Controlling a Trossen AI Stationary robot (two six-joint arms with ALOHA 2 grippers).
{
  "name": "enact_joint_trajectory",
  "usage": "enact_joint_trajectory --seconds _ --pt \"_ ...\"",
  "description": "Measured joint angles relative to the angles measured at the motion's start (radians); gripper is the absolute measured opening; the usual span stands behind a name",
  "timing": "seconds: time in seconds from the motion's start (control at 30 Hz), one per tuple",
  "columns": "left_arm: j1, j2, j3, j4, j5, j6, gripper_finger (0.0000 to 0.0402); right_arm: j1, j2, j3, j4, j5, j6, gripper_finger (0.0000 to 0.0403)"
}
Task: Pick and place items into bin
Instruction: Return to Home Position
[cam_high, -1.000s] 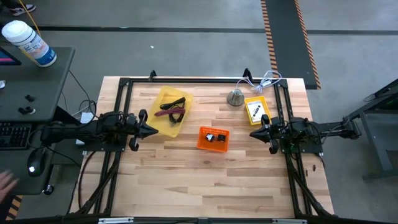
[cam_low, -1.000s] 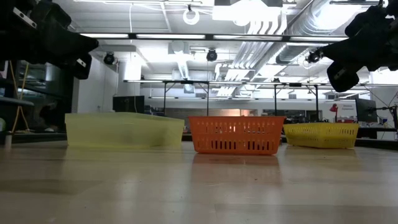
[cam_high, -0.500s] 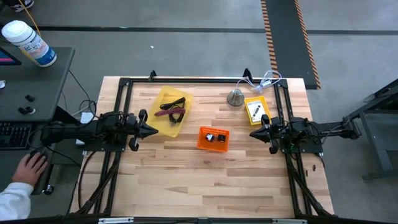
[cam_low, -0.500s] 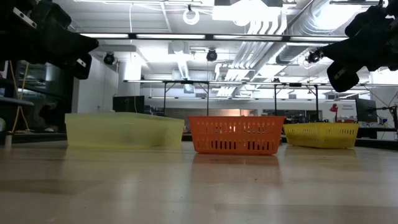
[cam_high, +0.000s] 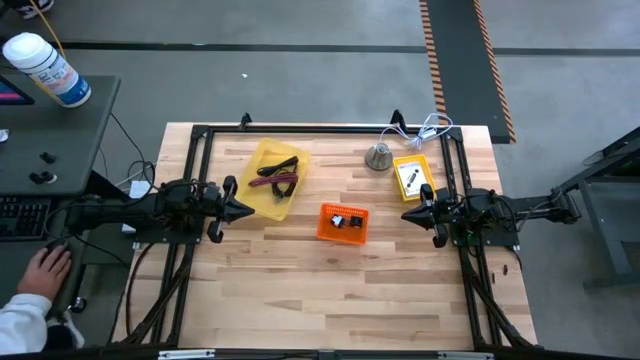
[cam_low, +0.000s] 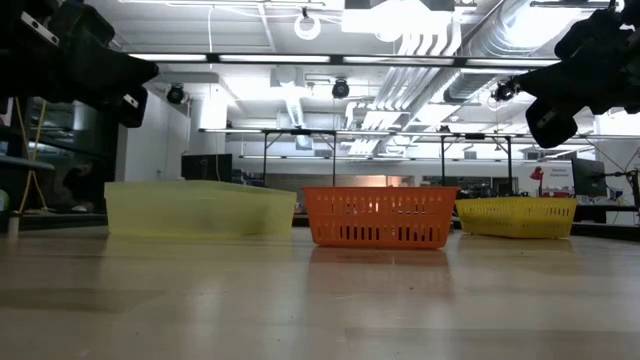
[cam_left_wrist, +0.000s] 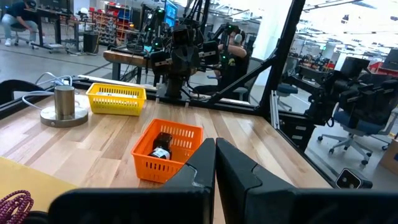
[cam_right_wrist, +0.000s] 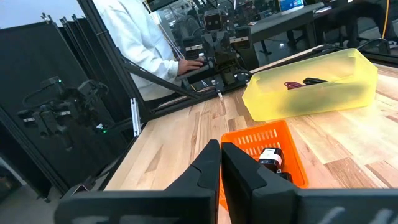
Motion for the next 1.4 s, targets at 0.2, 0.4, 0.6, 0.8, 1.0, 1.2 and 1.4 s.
enact_joint_trajectory --seconds 0.2,0.4,0.6,0.8,1.0,1.2,1.4 --pt "0.000 0.000 0.000 0.000 0.000 0.000 0.0001 0.000 0.000 0.000 0.000 0.000 0.000 0.0008" --pt "0.000 0.000 0.000 0.000 0.000 0.000 0.0001 0.000 0.000 0.000 0.000 0.000 0.000 0.0009" --pt "0.000 0.000 0.000 0.000 0.000 0.000 0.0001 0.000 0.000 0.000 0.000 0.000 0.000 0.0008" --pt "0.000 0.000 0.000 0.000 0.000 0.000 0.0001 0.000 0.000 0.000 0.000 0.000 0.000 0.0006" --pt "0.000 0.000 0.000 0.000 0.000 0.000 0.0001 0.000 0.000 0.000 0.000 0.000 0.000 0.0009" --pt "0.000 0.000 0.000 0.000 0.000 0.000 0.0001 0.000 0.000 0.000 0.000 0.000 0.000 0.0003" --pt "0.000 0.000 0.000 0.000 0.000 0.000 0.0001 0.000 0.000 0.000 0.000 0.000 0.000 0.0005"
